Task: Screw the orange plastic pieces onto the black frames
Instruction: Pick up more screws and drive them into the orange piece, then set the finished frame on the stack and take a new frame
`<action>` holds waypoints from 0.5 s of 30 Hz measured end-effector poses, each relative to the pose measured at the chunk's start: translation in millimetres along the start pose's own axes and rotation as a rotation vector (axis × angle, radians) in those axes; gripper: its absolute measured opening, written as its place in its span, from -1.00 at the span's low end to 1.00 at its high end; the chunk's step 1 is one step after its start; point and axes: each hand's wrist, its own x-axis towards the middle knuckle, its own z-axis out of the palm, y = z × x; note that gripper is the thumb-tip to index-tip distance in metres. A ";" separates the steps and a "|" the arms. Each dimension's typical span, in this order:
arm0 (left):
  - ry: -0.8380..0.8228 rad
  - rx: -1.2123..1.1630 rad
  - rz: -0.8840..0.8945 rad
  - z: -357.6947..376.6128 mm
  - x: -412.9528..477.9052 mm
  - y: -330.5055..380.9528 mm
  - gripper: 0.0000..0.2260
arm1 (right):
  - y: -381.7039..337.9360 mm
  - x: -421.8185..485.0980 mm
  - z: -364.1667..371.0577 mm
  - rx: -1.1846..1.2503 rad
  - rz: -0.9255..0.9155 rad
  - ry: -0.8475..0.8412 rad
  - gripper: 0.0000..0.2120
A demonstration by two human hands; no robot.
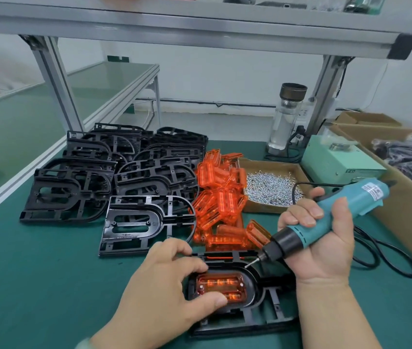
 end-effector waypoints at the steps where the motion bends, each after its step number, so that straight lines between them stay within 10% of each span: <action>1: -0.008 -0.001 0.022 0.4 0.2 4.7 -0.33 | 0.2 0.4 -0.5 -0.002 0.002 0.004 -0.50; 15: -0.185 0.194 0.267 34.3 25.2 34.5 -0.16 | -2.5 3.0 -6.6 0.017 0.019 0.018 -0.48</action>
